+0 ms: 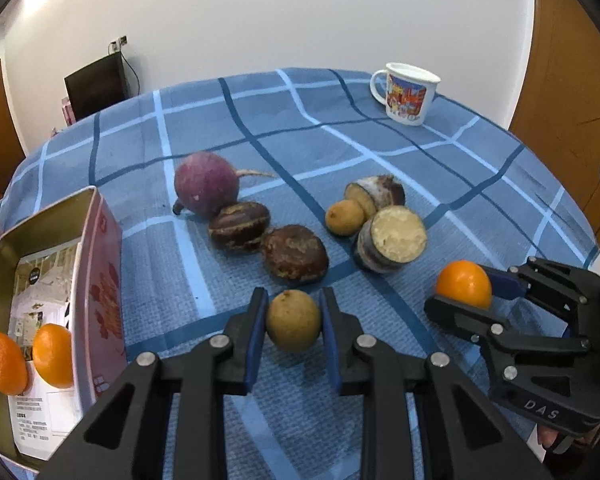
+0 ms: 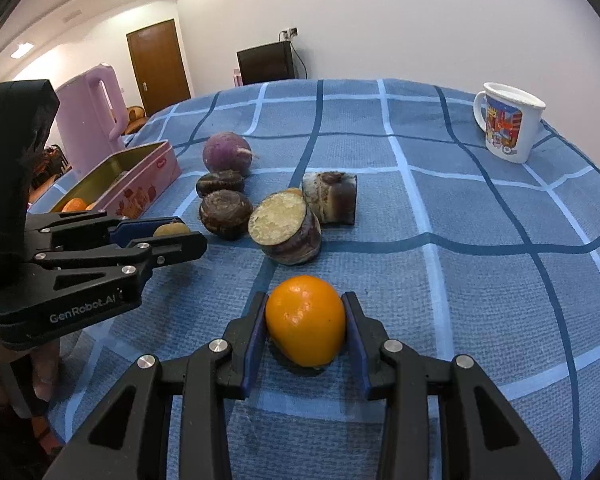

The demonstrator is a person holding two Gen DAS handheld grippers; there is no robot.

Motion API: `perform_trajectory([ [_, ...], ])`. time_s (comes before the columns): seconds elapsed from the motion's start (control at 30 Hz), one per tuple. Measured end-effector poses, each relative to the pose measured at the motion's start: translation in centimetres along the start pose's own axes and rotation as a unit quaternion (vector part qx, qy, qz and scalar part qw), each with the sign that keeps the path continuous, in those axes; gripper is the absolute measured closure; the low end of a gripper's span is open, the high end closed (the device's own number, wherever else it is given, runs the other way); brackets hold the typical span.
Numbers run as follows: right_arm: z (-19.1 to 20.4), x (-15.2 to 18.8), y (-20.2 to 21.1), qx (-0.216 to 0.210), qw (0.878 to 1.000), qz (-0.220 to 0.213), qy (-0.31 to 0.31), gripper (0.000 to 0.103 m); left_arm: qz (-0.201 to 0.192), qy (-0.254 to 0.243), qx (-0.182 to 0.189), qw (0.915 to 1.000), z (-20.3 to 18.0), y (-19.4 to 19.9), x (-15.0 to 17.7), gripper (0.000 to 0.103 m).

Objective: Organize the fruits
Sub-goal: 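Grasp the brown round fruit with the left tool while the right tool grasps an orange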

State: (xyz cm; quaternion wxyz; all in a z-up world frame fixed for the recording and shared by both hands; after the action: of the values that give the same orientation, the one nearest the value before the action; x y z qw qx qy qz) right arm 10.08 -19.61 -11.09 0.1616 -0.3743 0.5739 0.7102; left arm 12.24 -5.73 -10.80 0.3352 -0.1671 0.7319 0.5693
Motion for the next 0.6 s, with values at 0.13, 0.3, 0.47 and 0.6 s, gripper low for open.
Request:
perform_trajectory([
  [0.13,0.4,0.0,0.8,0.003,1.000,-0.027,0.011,0.064,-0.013,-0.005,0.002,0.9999,-0.1,0.6,-0.1,0.076],
  [0.3,0.7,-0.1,1.7,0.008,0.998,-0.053,0.021,0.065,-0.034,-0.015,-0.001,0.9993,-0.5,1.4,-0.3,0.076],
  [0.47,0.5,-0.2,2.1,0.004,0.997,-0.070,0.014,0.065,-0.053,-0.014,-0.003,0.9985,-0.4,2.2,-0.3,0.076],
  [0.6,0.6,-0.2,2.6,0.003,0.996,-0.086,0.015,0.065,-0.070,-0.015,-0.007,0.9974,-0.4,2.8,-0.4,0.076],
])
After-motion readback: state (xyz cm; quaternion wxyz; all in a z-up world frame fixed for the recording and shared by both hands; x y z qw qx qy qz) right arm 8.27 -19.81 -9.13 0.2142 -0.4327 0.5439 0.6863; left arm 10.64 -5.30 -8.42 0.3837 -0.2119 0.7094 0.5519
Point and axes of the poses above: each gripper's, at about its wrist camera, not at the fingertips, and y roughly against the way its jaws point, z to its left, x to its underside, the point moved 5 cm from there along -y, roughly the way its jaws point, and after that the axes turned 6 degrees about x, right-handed, at the moved point
